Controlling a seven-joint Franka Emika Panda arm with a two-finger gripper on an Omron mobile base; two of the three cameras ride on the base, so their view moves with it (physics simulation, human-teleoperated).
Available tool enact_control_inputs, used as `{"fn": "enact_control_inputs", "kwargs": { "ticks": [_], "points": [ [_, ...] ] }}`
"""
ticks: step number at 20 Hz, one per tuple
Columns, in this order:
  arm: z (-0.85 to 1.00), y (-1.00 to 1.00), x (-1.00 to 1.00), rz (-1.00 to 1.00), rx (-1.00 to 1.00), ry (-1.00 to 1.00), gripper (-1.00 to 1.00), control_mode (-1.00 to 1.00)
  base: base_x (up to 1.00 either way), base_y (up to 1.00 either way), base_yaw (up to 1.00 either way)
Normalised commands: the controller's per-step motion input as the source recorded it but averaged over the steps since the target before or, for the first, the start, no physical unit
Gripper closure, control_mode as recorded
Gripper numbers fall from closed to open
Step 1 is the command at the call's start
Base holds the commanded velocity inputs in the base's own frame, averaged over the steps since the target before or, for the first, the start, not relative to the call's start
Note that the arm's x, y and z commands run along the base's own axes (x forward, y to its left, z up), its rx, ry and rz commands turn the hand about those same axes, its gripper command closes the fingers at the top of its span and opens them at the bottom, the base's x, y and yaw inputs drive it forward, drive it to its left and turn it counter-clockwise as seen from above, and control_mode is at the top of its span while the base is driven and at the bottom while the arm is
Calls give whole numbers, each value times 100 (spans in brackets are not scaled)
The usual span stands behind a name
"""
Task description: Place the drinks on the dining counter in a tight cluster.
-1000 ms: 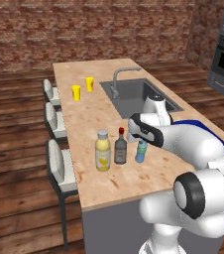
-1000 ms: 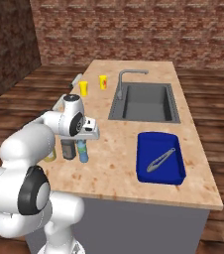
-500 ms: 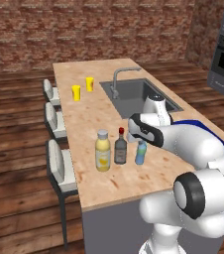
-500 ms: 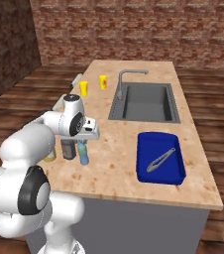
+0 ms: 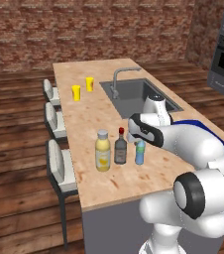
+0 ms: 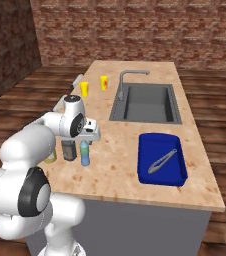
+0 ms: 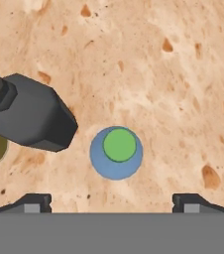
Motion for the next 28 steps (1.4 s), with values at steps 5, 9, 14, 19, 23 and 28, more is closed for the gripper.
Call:
{"fn": "enact_control_inputs", "kwargs": {
  "ticks": [5, 9, 14, 19, 23, 28],
  "points": [
    [1, 0, -5, 0, 0, -1, -100, -100, 0, 0, 0],
    [32, -3, -36, 0, 2, -9, -100, -100, 0, 0, 0],
    [68, -12, -54, -2, 3, -9, -100, -100, 0, 0, 0],
    [90, -18, -49, -3, 1, -1, -100, -100, 0, 0, 0],
    [91, -10, -45, -4, 0, 0, -100, -100, 0, 0, 0],
    [80, 0, -44, -4, 0, 0, -100, -100, 0, 0, 0]
  ]
}}
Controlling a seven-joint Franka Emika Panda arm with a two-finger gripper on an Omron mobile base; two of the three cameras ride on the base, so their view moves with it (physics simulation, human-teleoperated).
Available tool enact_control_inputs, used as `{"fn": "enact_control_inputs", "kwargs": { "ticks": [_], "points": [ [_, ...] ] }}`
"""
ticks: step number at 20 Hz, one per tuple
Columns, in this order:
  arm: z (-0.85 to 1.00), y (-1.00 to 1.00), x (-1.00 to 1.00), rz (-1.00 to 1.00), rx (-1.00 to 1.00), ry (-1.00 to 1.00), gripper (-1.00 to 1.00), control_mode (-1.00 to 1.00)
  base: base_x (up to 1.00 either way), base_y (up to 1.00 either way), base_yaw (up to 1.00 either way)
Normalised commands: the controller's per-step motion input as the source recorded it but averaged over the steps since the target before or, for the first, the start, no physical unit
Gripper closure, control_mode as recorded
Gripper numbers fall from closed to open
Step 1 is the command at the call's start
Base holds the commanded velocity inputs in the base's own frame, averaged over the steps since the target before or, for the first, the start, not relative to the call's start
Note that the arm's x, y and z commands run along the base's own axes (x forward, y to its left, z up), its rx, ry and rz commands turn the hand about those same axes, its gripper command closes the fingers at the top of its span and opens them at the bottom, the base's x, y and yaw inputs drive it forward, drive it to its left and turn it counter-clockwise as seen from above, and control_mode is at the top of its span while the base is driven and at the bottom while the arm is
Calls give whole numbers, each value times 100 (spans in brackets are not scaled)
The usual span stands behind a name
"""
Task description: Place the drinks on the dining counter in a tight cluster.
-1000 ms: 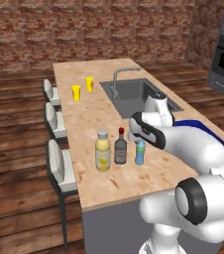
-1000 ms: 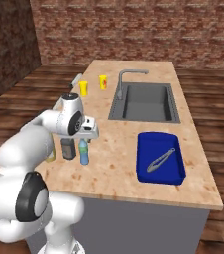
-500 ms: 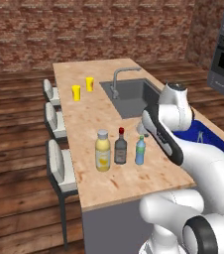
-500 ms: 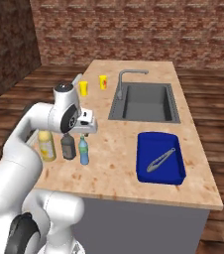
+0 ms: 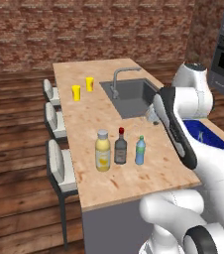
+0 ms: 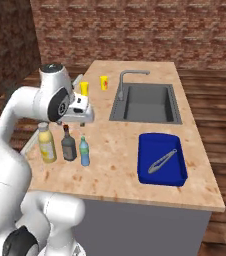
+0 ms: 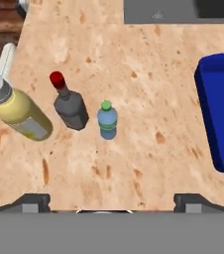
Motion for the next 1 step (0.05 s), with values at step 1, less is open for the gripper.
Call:
{"fn": "enact_control_inputs", "kwargs": {
  "ticks": [1],
  "points": [
    [51, 0, -61, -5, 0, -9, -100, -100, 0, 0, 0]
  ]
}}
